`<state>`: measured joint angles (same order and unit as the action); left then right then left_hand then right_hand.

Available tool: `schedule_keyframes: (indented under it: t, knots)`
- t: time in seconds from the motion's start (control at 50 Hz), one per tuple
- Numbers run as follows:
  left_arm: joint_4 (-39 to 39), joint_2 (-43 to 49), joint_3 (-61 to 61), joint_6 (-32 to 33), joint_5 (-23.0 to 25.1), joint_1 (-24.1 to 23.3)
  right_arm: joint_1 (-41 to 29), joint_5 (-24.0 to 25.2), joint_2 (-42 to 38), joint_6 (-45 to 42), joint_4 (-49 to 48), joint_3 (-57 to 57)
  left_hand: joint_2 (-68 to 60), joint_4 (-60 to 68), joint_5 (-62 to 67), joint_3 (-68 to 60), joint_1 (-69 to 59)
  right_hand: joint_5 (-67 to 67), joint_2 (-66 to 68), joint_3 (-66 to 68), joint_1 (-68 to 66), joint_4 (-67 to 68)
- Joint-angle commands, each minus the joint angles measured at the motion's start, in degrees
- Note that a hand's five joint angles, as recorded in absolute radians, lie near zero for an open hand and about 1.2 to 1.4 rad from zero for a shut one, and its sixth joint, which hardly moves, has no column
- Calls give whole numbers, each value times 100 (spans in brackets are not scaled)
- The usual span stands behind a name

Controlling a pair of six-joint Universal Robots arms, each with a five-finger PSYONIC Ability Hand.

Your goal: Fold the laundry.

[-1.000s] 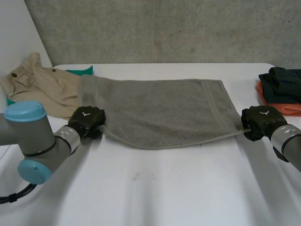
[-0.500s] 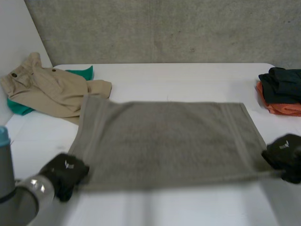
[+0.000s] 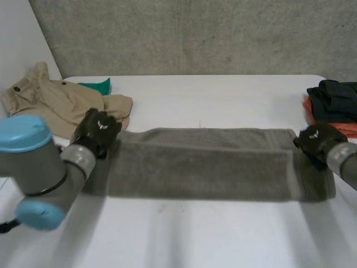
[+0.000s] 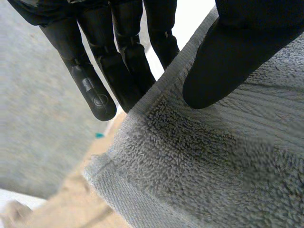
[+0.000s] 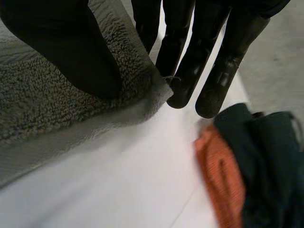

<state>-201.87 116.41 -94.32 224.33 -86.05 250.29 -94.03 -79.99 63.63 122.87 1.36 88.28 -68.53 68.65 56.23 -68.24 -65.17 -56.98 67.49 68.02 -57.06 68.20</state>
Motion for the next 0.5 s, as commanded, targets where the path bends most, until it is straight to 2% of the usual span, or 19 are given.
schedule_keyframes:
  t: [0.02, 0.18, 0.2, 0.22, 0.24, 0.26, 0.28, 0.3, 0.34, 0.38, 0.42, 0.5]
  knots:
    - [-256, 1427, 1608, 23, -298, -121, -282, -289, -1141, 9, -715, -1294, -1147, 1135, 1377, -1176, -1483, -1302, 1251, 1198, -2294, 1180]
    - [-335, 2517, 2865, 23, -307, -139, -449, -288, -2310, -61, -1594, -2490, -1147, 1135, 1377, -1176, -1483, -1302, 1251, 1198, -2294, 1180]
    - [-344, 2588, 2945, 23, -307, -148, -467, -315, -2415, -53, -1708, -2587, -1147, 1135, 1377, -1176, -1483, -326, 275, 222, -1317, 203]
    - [-352, 2658, 3024, 23, -316, -148, -493, -376, -2625, -35, -1909, -2753, -1147, 1135, 1377, -1176, -1483, 3997, -4048, -4101, 3006, -4119]
    - [-370, 2763, 3164, 15, -333, -148, -502, -411, -2706, -35, -1989, -2824, -999, 987, 1229, -1029, -1335, 4623, -4674, -4727, 3632, -4746]
    - [-388, 2808, 3226, 14, -342, -148, -520, -455, -2776, -35, -2069, -2912, -231, 220, 462, -261, -568, 4946, -4997, -5050, 3954, -5068]
    - [-414, 2834, 3262, 6, -342, -148, -546, -551, -2846, 17, -2174, -2991, 1392, -1403, -1161, 1362, 1055, 5698, -5749, -5802, 4706, -5820]
    - [-492, 2843, 3271, 6, -333, -148, -564, -596, -2847, 44, -2210, -3001, 5853, -5865, -5623, 5824, 5517, 5698, -5749, -5802, 4706, -5820]
    - [-607, 2809, 3227, -3, -325, -165, -599, -675, -2821, 114, -2236, -3010, 4997, -5008, -4766, 4967, 4660, 5698, -5749, -5802, 4706, -5820]
    - [-712, 2686, 3087, -55, -359, -261, -669, -746, -2716, 386, -2201, -2887, 5853, -5865, -5623, 5824, 5517, 5698, -5749, -5802, 4706, -5820]
    - [-765, 2511, 2929, -65, -360, -341, -687, -746, -2514, 710, -2149, -2686, 5853, -5865, -5623, 5824, 5517, 5698, -5749, -5802, 4706, -5820]
    - [-792, 1904, 2314, -135, -351, -420, -652, -676, -1426, 1782, -1807, -1913, 5853, -5865, -5623, 5824, 5517, 5698, -5749, -5802, 4706, -5820]
